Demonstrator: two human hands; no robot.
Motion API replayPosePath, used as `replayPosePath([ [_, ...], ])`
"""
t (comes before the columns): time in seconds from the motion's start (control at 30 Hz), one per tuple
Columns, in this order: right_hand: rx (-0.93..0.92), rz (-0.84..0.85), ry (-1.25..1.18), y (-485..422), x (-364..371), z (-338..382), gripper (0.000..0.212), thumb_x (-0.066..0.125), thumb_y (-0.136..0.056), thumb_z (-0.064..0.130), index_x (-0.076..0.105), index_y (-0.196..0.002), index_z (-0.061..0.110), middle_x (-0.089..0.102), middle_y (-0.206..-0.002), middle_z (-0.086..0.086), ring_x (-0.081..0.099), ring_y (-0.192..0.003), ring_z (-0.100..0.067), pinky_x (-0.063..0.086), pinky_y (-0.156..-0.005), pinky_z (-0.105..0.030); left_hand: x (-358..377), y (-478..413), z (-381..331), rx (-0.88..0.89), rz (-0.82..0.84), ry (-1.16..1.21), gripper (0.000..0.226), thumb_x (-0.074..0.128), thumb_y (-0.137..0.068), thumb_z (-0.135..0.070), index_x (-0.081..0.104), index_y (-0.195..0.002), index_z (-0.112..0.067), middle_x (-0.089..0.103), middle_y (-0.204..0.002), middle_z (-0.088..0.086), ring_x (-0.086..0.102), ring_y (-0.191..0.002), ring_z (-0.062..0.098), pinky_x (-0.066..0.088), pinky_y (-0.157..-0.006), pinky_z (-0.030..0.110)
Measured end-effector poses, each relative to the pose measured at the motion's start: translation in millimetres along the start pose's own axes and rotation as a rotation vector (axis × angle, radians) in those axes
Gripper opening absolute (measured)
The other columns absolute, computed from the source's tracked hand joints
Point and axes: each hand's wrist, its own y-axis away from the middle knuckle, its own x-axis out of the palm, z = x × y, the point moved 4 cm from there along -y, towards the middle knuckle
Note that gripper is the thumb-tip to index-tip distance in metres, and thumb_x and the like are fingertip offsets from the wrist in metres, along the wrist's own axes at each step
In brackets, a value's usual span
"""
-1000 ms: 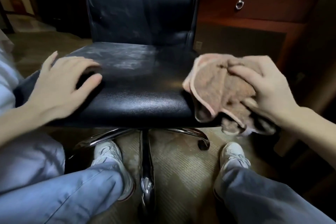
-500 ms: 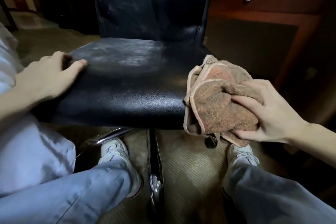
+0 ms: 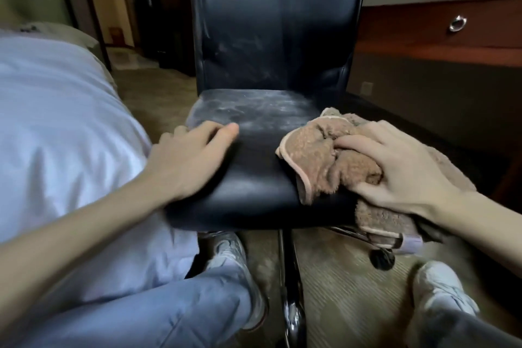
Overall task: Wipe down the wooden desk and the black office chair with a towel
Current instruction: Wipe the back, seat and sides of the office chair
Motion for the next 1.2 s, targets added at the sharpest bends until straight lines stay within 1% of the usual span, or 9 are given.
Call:
replayPosePath([
  [0.07,0.054,-0.039,-0.063,-8,5,4,0.055,0.057,-0.081,0.047,0.07,-0.123,0.016,0.066,-0.111,-0.005,0.06,-0.098,-0.029,0.052,-0.085,-0.043,4,11,-12,0.041,0.068,0.006,0.095,-0.004,-0.061,-0.084,0.041,-0.14,-0.056,0.05,-0.151,0.005,0.044,-0.132,0.039,0.031,-0.115,0.05],
  [0.17,0.076,-0.058,-0.141,-16,11,9,0.051,0.059,-0.082,0.05,0.068,-0.124,0.024,0.059,-0.114,0.012,0.058,-0.103,-0.02,0.047,-0.087,-0.035,3,25,-17,0.147,0.053,0.116,0.062,0.008,-0.078,-0.084,0.041,-0.126,-0.062,0.058,-0.139,-0.012,0.05,-0.124,0.026,0.036,-0.108,0.044],
  [0.3,0.215,-0.021,-0.095,-10,0,-31,0.058,0.057,-0.083,0.06,0.059,-0.134,0.031,0.059,-0.129,0.003,0.06,-0.118,-0.026,0.05,-0.098,-0.042,-9,18,-7,0.188,-0.251,0.243,0.049,0.028,-0.089,-0.074,0.058,-0.111,-0.042,0.074,-0.091,-0.018,0.065,-0.091,0.007,0.049,-0.084,0.038],
  [0.47,0.572,0.076,-0.182,17,4,-81,0.071,0.055,-0.081,0.082,0.059,-0.136,0.038,0.052,-0.149,-0.002,0.047,-0.138,-0.026,0.039,-0.115,-0.049,22,-10,-25,0.399,-0.359,0.281,0.043,0.042,-0.098,-0.047,0.068,-0.114,-0.017,0.068,-0.116,-0.003,0.059,-0.114,0.022,0.042,-0.103,0.048],
  [0.67,0.606,-0.113,-0.117,7,4,-57,0.049,0.047,-0.079,0.067,0.057,-0.124,0.049,0.066,-0.126,0.008,0.054,-0.115,-0.013,0.038,-0.088,-0.03,57,-9,-62,0.519,-0.538,0.315,0.042,0.042,-0.095,-0.038,0.063,-0.125,-0.019,0.063,-0.127,-0.007,0.053,-0.124,0.017,0.033,-0.106,0.041],
  [0.87,0.622,-0.147,-0.264,-10,-10,9,0.052,0.041,-0.078,0.068,0.072,-0.102,0.034,0.066,-0.091,0.009,0.062,-0.093,-0.019,0.048,-0.083,-0.042,70,-3,-91,0.411,-0.589,0.295,0.04,0.042,-0.091,-0.031,0.06,-0.125,-0.021,0.06,-0.122,-0.008,0.05,-0.121,0.018,0.024,-0.105,0.033],
  [1.0,0.632,-0.163,-0.292,-6,-28,44,0.04,0.045,-0.077,0.066,0.062,-0.072,0.03,0.061,-0.072,0.012,0.059,-0.077,-0.01,0.042,-0.074,-0.033,74,1,-103,0.44,-0.585,0.326,0.046,0.044,-0.09,-0.031,0.058,-0.13,-0.015,0.05,-0.124,-0.012,0.045,-0.125,0.015,0.017,-0.112,0.028],
  [1.1,0.701,-0.142,-0.568,-3,-44,42,0.043,0.062,-0.079,0.061,0.069,-0.073,0.019,0.063,-0.059,0.014,0.056,-0.057,-0.002,0.042,-0.058,-0.024,70,6,-114,0.454,-0.589,0.4,0.051,0.032,-0.089,-0.032,0.061,-0.124,-0.008,0.047,-0.115,-0.012,0.043,-0.119,0.014,0.019,-0.112,0.032],
  [1.2,0.803,-0.267,-0.866,-4,-59,15,0.034,0.075,-0.082,0.054,0.079,-0.081,0.02,0.075,-0.072,0.007,0.063,-0.066,-0.003,0.051,-0.066,-0.029,62,-7,-122,0.334,-0.493,0.395,0.036,0.021,-0.096,-0.033,0.051,-0.114,-0.024,0.043,-0.095,-0.023,0.046,-0.113,0.016,0.022,-0.102,0.028],
])
